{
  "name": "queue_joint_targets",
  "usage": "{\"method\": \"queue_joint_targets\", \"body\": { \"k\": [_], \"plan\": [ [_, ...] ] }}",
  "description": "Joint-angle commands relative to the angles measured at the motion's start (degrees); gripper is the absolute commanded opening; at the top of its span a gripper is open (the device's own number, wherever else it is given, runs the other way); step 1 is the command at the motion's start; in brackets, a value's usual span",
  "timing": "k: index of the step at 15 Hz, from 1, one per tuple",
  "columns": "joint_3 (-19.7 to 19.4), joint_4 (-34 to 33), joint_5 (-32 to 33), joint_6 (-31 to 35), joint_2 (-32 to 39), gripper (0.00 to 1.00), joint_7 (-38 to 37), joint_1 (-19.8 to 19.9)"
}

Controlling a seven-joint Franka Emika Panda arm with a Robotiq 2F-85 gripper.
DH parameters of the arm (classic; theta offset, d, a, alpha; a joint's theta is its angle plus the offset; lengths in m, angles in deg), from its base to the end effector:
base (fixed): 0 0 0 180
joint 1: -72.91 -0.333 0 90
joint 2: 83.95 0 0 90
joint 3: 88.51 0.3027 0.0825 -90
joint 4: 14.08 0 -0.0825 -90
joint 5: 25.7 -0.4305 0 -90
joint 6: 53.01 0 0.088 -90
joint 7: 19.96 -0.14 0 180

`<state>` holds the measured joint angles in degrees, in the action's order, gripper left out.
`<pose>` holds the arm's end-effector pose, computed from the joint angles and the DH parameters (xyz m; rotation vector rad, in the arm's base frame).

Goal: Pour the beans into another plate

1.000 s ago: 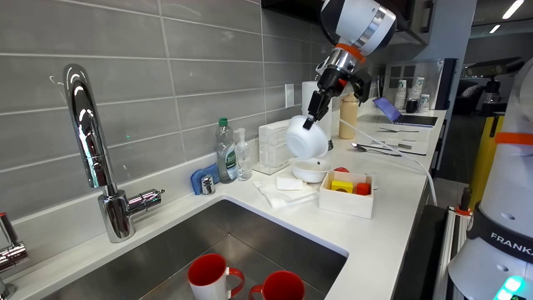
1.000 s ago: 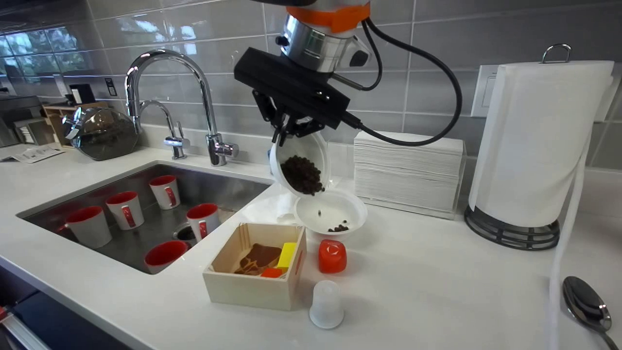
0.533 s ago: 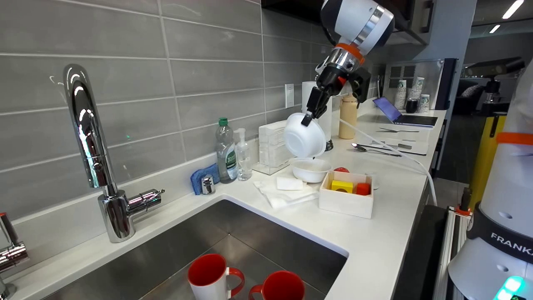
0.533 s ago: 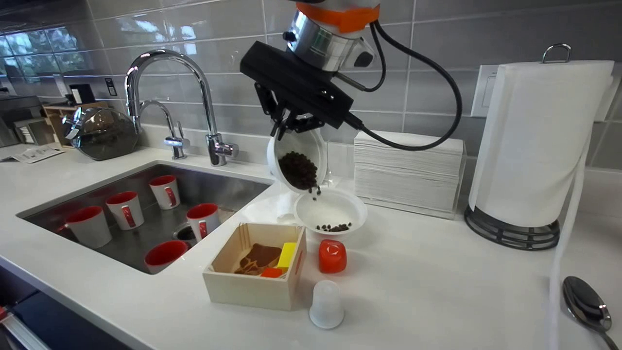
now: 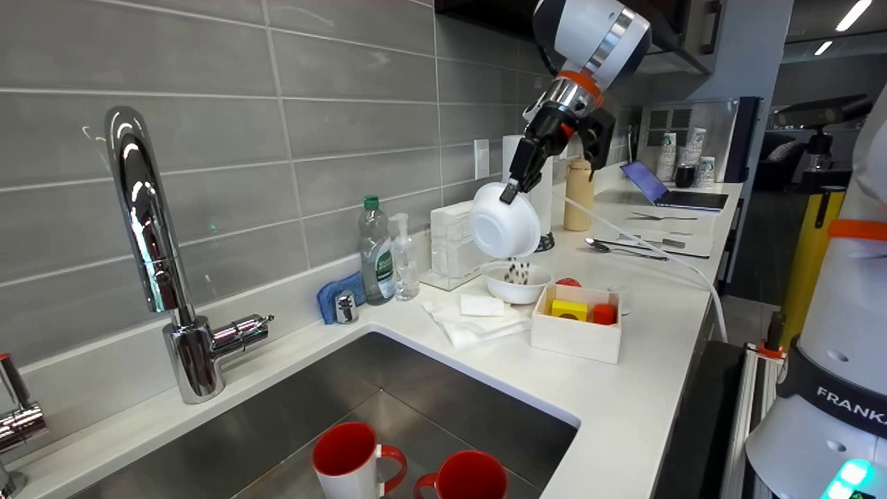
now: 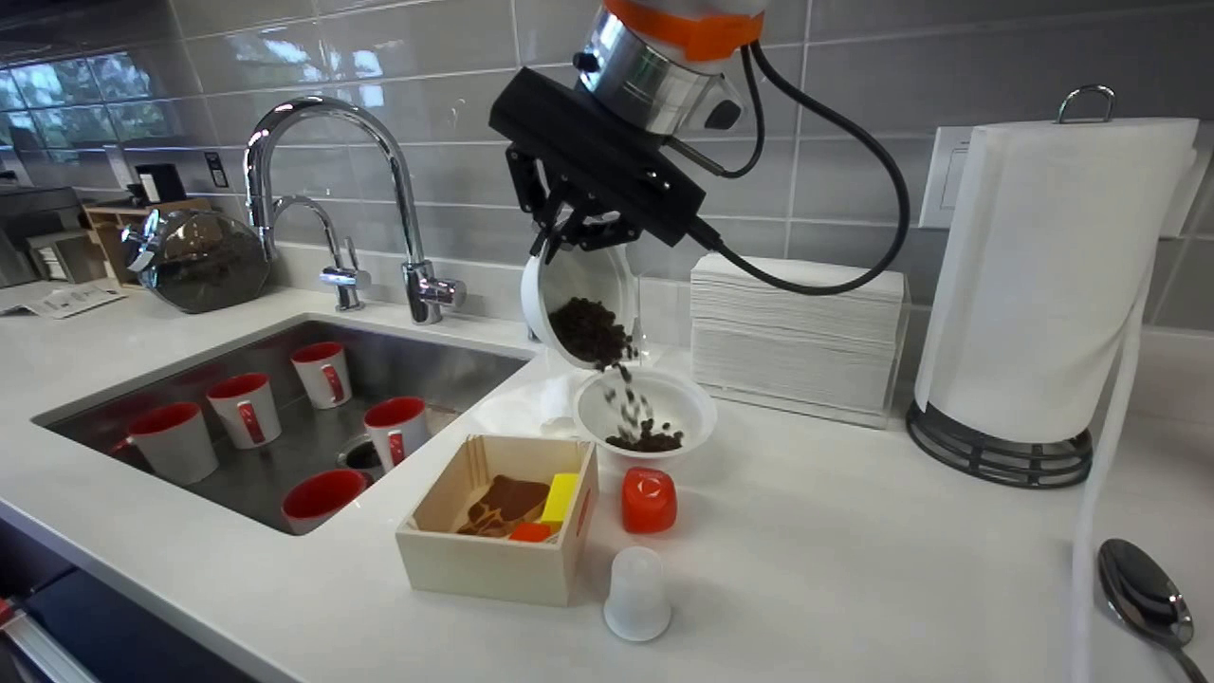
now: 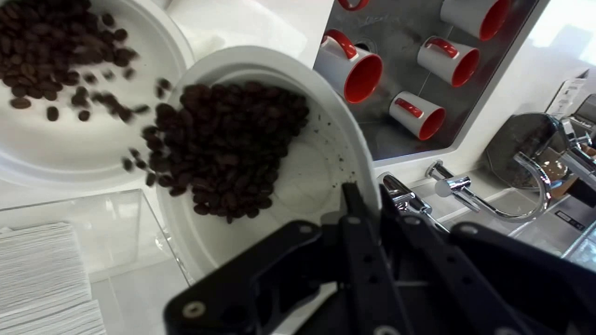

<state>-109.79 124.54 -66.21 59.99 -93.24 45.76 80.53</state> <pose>0.4491 -0.1726 0.2929 -2.4322 -0.3269 -0.3642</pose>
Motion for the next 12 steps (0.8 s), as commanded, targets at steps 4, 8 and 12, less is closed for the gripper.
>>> {"method": "queue_joint_targets", "body": {
  "k": [4,8,12],
  "plan": [
    [1.4,-4.6,-3.6,-5.8,3.7,0.00,2.3,2.7],
    [1.7,-6.0,-4.2,-7.8,5.0,0.00,2.5,3.7],
    [1.8,-7.4,-4.4,-9.9,6.1,0.00,2.8,4.8]
  ]
}}
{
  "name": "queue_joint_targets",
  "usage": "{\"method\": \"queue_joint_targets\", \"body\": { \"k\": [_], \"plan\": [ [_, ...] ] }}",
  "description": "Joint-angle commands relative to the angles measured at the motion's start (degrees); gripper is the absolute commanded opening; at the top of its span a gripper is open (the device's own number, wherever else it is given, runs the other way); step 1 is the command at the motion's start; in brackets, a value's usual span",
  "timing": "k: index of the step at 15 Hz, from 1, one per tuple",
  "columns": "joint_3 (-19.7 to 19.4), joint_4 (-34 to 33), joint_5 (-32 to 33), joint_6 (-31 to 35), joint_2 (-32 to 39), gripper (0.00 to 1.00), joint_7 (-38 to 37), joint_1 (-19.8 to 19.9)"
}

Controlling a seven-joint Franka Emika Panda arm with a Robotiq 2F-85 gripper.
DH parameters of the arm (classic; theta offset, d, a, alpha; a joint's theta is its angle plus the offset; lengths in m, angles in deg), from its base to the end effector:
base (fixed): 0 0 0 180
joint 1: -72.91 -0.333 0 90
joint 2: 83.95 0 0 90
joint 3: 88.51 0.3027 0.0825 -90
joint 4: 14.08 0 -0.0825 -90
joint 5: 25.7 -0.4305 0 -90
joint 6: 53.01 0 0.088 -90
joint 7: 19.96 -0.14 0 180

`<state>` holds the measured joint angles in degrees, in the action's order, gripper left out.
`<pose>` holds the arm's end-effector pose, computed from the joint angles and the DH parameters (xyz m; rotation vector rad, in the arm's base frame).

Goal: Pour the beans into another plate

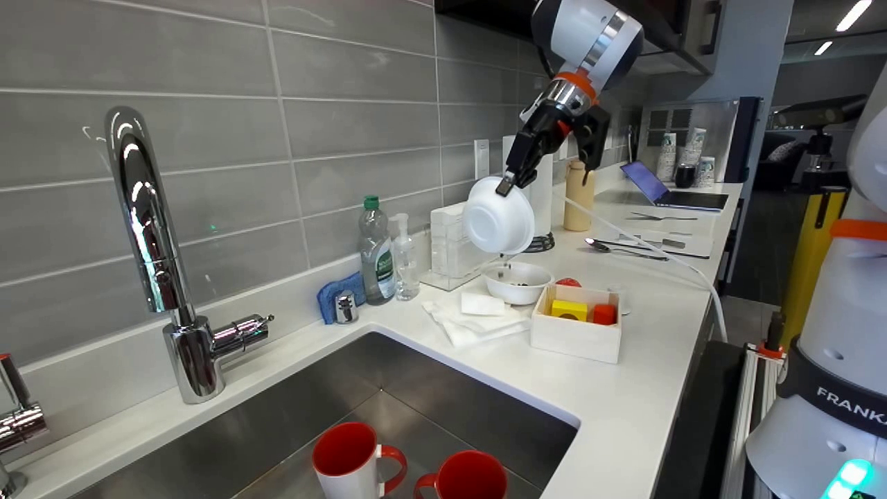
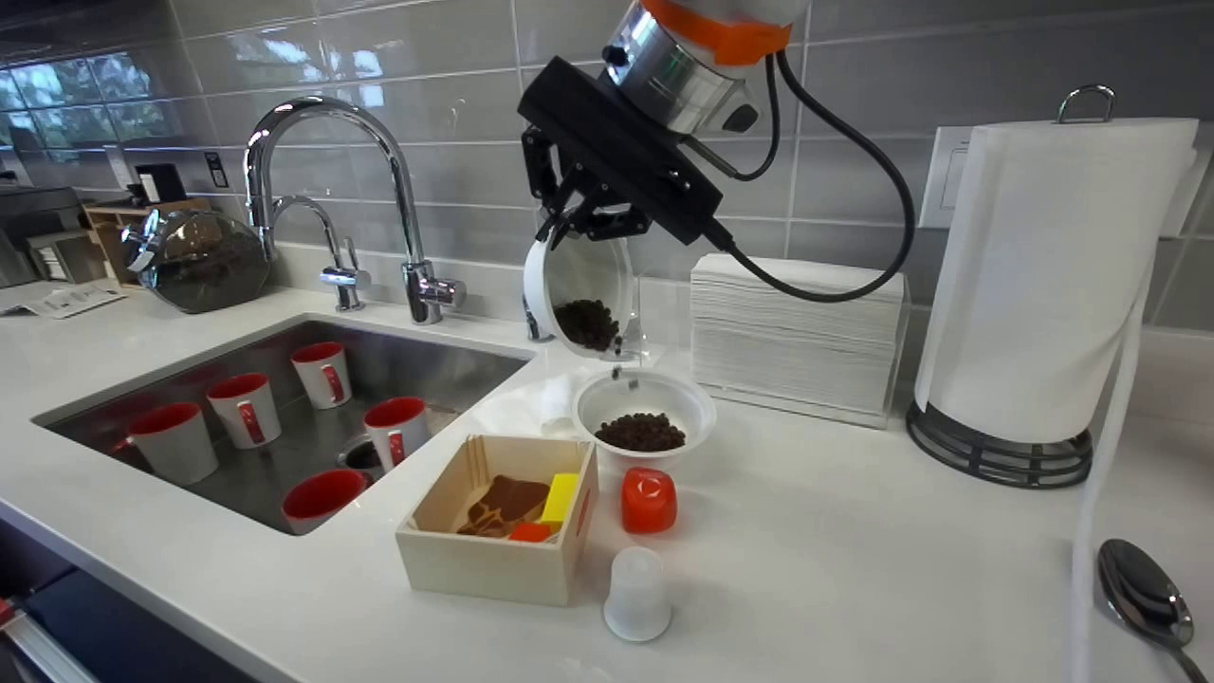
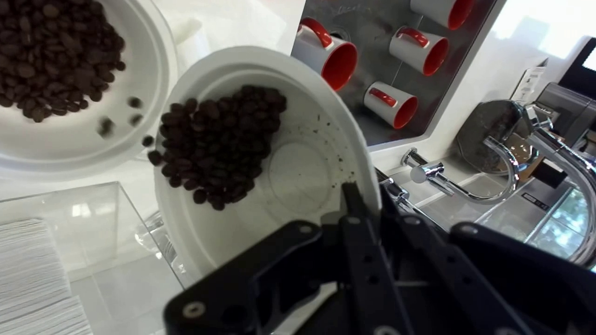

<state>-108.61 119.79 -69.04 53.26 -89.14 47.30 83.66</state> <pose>0.4592 -0.1844 0.2973 -2.3494 -0.3182 -0.3495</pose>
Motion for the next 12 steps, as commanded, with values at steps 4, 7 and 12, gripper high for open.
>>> {"method": "queue_joint_targets", "body": {
  "k": [4,7,12],
  "plan": [
    [0.5,-4.2,-2.4,-5.9,3.2,0.00,1.6,2.8],
    [0.5,-5.0,-3.4,-7.7,4.1,0.00,1.7,3.6],
    [1.1,-5.2,-3.1,-6.1,4.2,0.00,1.0,4.2]
  ]
}}
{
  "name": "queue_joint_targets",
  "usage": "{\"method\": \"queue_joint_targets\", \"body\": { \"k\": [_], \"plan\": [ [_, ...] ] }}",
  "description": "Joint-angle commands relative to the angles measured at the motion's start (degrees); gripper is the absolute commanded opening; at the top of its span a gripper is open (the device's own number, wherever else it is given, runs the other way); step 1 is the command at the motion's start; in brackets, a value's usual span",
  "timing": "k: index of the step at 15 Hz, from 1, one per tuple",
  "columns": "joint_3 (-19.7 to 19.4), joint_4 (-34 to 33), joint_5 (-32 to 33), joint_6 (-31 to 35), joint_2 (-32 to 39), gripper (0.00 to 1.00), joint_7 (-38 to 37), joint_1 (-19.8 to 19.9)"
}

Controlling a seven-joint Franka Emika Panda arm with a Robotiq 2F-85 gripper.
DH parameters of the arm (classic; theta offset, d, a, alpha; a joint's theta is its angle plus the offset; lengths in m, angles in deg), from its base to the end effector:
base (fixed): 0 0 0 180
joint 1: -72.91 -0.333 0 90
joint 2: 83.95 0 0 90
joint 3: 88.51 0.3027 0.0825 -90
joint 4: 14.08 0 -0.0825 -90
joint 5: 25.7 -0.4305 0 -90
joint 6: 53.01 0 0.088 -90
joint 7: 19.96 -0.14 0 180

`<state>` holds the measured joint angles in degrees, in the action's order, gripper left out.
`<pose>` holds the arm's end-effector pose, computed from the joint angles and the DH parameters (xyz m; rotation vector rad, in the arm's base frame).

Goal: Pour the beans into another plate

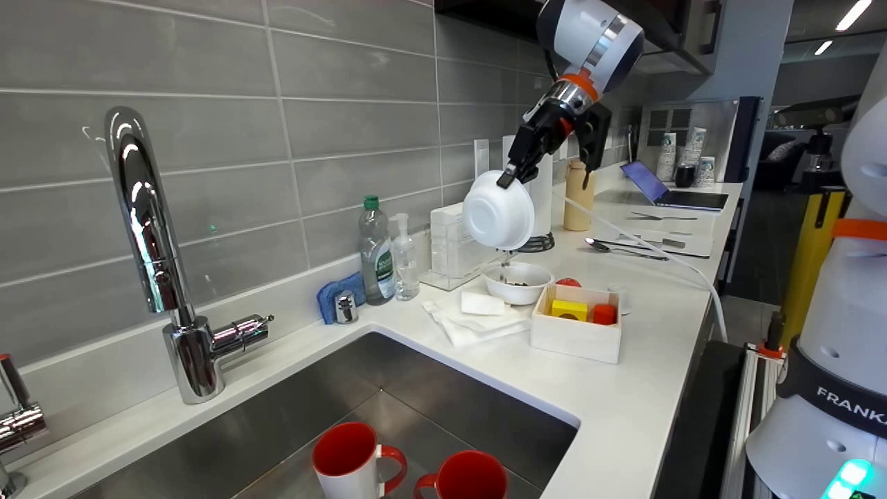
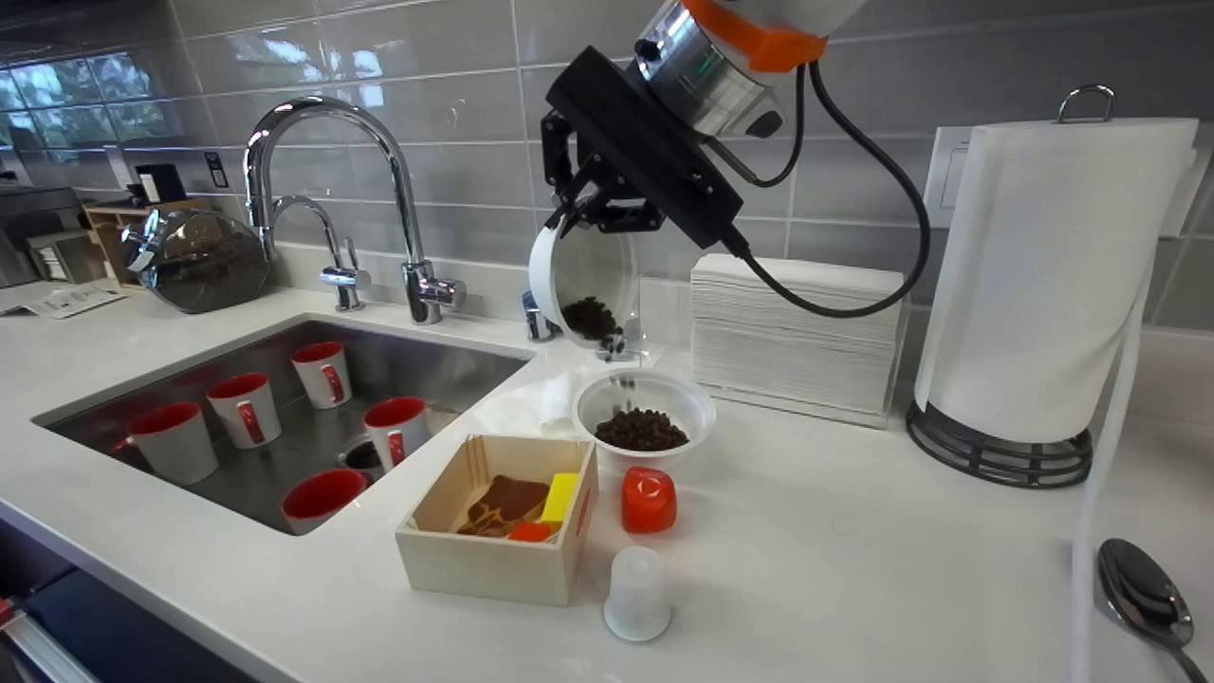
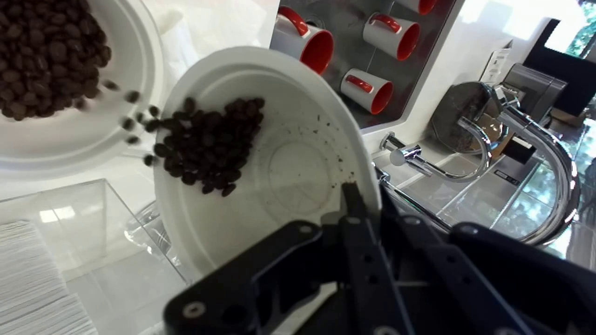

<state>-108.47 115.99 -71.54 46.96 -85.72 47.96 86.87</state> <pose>0.4610 -0.2035 0.3002 -2.2692 -0.2756 -0.3442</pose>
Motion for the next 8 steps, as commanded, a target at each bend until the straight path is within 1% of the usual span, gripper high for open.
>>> {"method": "queue_joint_targets", "body": {
  "k": [1,8],
  "plan": [
    [1.3,-1.0,-0.3,1.5,0.4,0.00,-0.1,0.9],
    [5.4,2.2,1.6,12.8,-1.2,0.00,-2.2,-0.8]
  ]
}}
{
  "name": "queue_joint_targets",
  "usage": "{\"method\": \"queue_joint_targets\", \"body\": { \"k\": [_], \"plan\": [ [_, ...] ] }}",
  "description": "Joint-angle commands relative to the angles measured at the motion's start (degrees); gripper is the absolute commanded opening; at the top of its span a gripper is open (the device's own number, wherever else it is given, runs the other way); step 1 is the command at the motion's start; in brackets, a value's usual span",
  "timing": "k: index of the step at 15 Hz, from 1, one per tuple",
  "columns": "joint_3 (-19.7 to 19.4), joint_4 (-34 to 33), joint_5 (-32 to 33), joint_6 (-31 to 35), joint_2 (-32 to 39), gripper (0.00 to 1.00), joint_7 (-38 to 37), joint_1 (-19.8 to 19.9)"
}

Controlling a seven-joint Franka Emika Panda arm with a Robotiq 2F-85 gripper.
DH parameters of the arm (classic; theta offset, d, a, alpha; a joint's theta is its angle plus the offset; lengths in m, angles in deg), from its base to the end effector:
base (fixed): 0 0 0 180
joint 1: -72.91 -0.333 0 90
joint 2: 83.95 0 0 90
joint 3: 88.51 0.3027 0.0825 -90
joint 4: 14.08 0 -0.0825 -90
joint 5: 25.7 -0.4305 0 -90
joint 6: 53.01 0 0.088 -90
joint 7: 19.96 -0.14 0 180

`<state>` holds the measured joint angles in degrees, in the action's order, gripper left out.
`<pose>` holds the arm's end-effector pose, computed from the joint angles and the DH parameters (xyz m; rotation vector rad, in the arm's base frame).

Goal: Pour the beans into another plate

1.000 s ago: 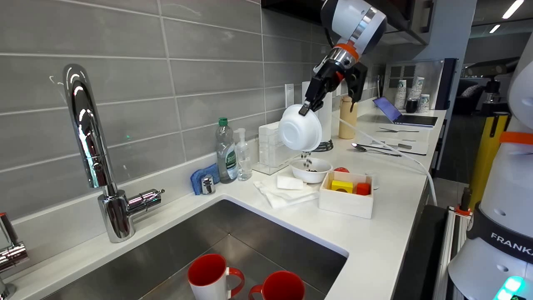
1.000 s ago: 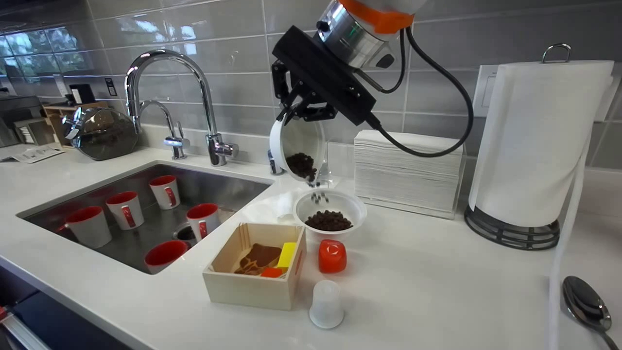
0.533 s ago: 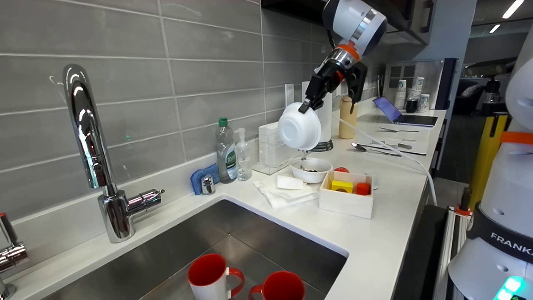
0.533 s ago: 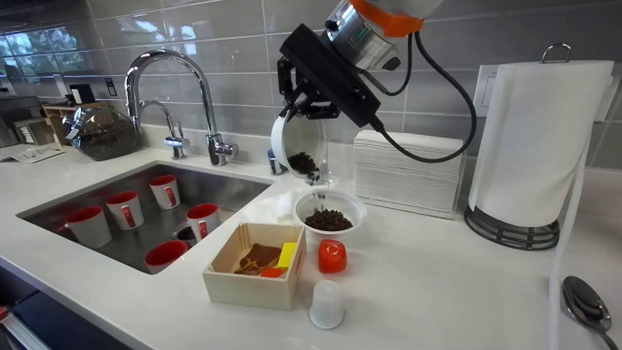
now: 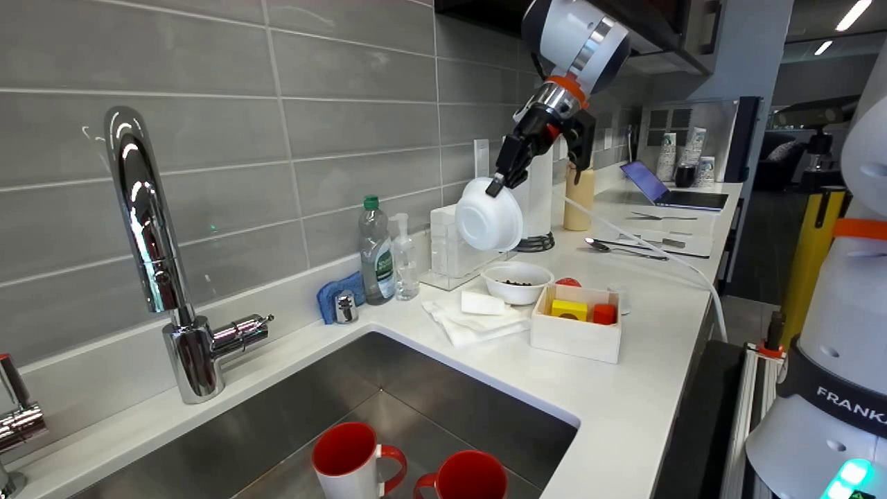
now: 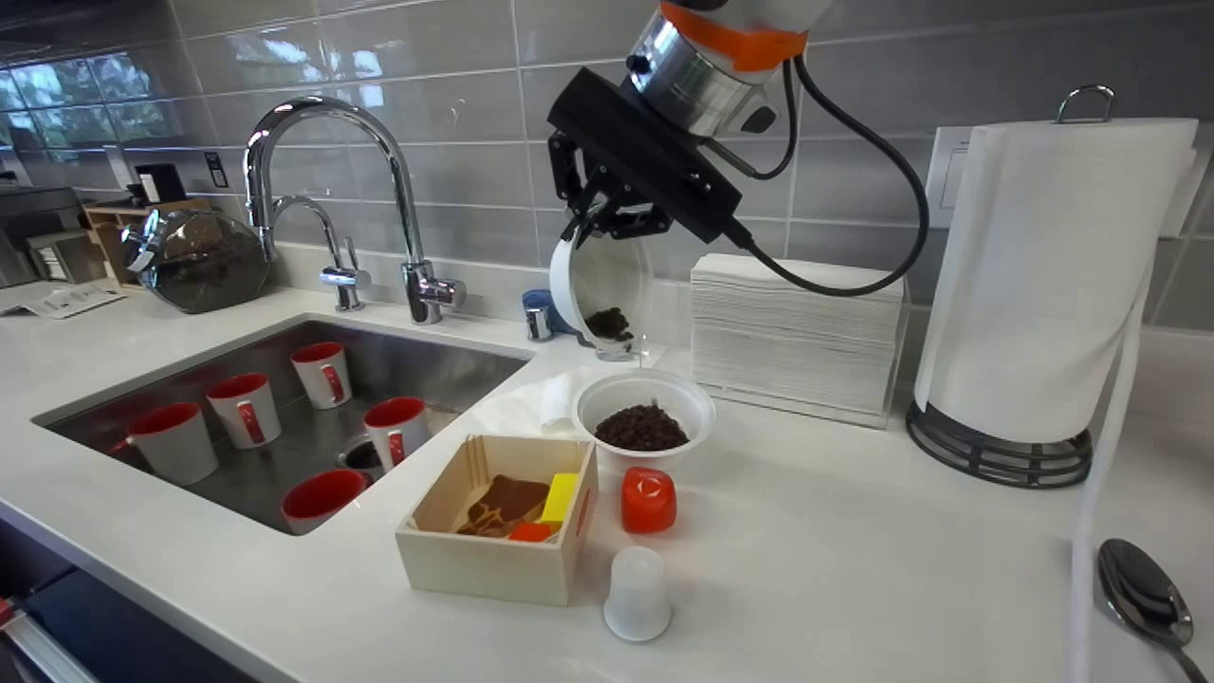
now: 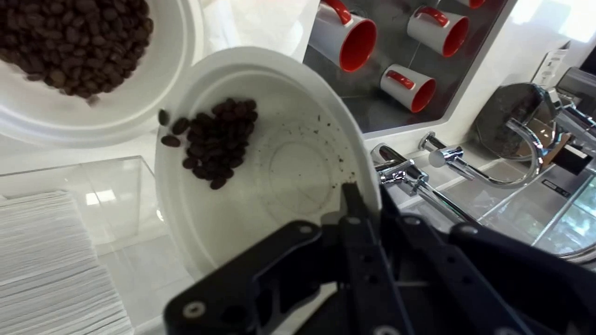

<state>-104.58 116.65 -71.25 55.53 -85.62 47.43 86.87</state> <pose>0.4817 -0.1917 0.2932 -2.3764 -0.2951 -0.3841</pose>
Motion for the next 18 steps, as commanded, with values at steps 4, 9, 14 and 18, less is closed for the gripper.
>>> {"method": "queue_joint_targets", "body": {
  "k": [4,9,14,18],
  "plan": [
    [3.7,3.2,5.6,10.4,-1.8,0.00,-4.7,-1.9],
    [5.0,3.4,12.0,13.7,-2.6,0.00,-9.0,-2.8],
    [5.5,3.3,20.6,15.1,-4.2,0.00,-13.7,-3.3],
    [5.5,4.0,31.2,18.7,-5.2,0.00,-19.2,-2.9]
  ]
}}
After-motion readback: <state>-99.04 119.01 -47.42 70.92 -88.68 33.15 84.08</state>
